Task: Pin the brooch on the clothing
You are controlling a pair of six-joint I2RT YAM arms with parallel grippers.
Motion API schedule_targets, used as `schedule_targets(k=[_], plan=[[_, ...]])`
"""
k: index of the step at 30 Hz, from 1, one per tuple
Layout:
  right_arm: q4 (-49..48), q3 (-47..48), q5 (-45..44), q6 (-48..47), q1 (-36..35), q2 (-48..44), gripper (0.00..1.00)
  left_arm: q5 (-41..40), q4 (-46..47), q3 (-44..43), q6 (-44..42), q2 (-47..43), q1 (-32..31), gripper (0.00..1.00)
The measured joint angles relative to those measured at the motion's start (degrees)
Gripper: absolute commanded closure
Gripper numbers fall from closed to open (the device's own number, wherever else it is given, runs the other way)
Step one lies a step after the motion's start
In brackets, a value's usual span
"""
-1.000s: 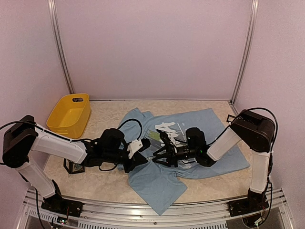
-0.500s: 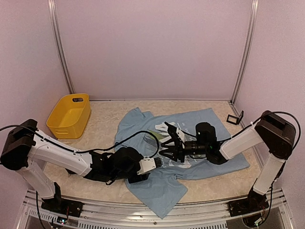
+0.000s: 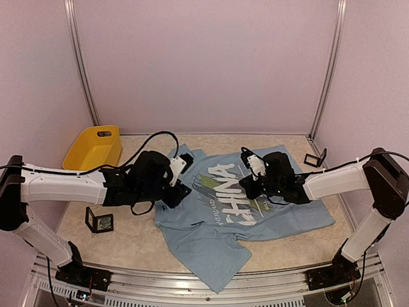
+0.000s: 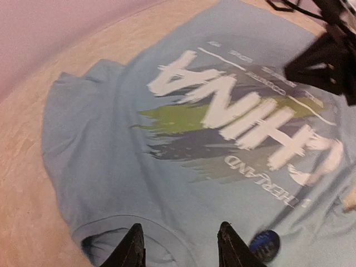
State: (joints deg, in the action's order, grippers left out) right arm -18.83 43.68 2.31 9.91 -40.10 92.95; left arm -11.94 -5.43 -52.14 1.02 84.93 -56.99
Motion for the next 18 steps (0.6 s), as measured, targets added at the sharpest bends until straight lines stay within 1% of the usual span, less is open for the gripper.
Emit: schedule_targets(k=[2, 3, 5, 7, 10, 11, 15, 18], plan=[[4.66, 0.17, -3.45, 3.19, 2.40, 0.07, 1.00, -0.83, 2.12, -0.28, 7.48, 0.90, 7.32, 0.60], [6.51, 0.17, -4.55, 4.15, 3.52, 0.22, 1.00, -1.27, 2.86, -0.61, 10.29, 2.29, 9.64, 0.60], [9.62, 0.22, -6.29, 6.45, 5.97, 1.18, 1.00, -1.95, 3.74, -1.51, 14.97, 6.86, 12.37, 0.60], [11.82, 0.66, -7.13, 7.67, 7.78, 3.04, 1.00, -2.29, 3.41, -3.26, 18.78, 13.86, 13.75, 0.61], [14.47, 3.02, -7.87, 9.14, 10.45, 8.02, 1.00, -2.67, 2.14, -6.78, 21.81, 23.45, 15.45, 0.62], [15.08, 4.50, -8.09, 9.29, 11.04, 8.83, 1.00, -4.46, 3.06, -9.27, 22.45, 26.56, 16.06, 0.62], [15.39, 9.70, -8.07, 9.25, 13.18, 13.16, 1.00, -5.01, 3.37, -15.61, 23.93, 31.43, 20.65, 0.61], [16.06, 13.62, -8.20, 8.31, 14.73, 15.93, 1.00, -4.76, 4.63, -19.15, 23.91, 34.25, 23.12, 0.57]])
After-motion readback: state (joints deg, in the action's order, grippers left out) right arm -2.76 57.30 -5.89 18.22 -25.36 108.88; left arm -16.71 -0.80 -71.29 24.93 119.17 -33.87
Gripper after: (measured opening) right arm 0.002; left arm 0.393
